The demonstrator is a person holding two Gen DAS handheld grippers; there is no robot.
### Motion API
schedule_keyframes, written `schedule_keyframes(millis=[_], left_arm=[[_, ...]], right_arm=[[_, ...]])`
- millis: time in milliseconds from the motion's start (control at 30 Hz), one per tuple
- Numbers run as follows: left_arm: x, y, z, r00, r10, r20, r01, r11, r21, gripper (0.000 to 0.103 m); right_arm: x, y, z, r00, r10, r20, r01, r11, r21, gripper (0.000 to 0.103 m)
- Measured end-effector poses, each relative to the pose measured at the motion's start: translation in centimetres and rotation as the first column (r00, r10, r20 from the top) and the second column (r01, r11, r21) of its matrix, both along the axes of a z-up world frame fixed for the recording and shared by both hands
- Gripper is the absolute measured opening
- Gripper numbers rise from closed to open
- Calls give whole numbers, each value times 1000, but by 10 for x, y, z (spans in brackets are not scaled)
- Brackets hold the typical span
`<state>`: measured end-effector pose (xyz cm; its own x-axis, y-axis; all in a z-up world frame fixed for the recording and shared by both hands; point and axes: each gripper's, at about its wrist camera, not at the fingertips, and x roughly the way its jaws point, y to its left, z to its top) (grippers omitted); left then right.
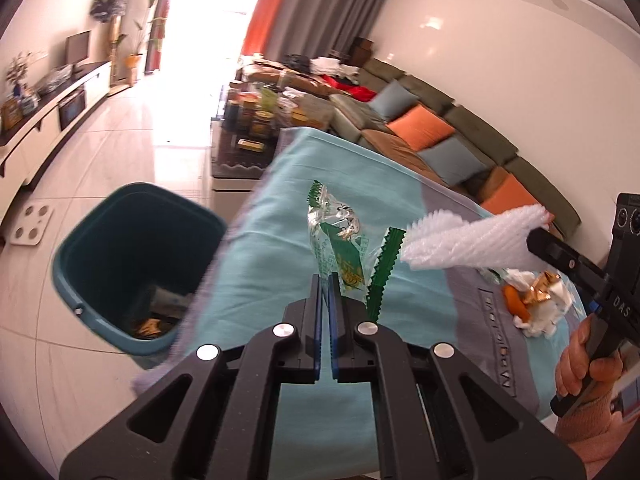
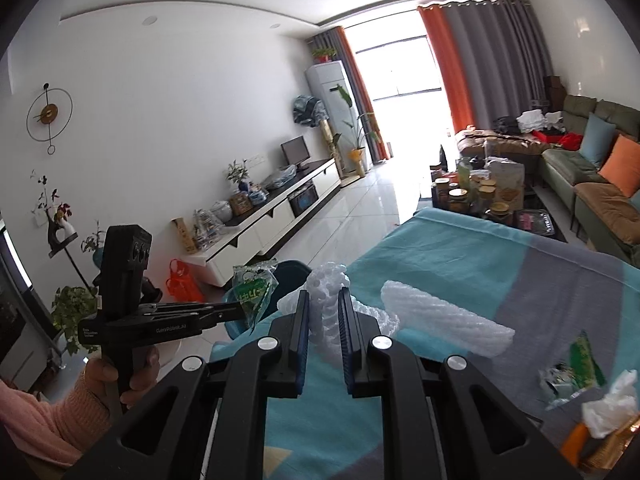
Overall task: Collect trash
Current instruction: 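Lift the snack bag and foam nets and move them toward the bin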
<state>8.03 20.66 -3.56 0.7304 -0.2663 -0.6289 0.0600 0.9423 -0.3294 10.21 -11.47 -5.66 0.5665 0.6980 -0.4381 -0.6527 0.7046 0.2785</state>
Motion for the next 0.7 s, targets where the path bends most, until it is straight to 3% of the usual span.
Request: schedule_keyframes(millis=[400,700], left_arm=[[-7,48,-12,995,93,-29,-93,996,8,3],[-11,68,-18,989,146,-36,-145,989,15,3]], right_arm=[[-8,43,-39,982,139,-129,-150,986,-78,13],[1,50,-23,982,143,-120,-147,989,-18,13]])
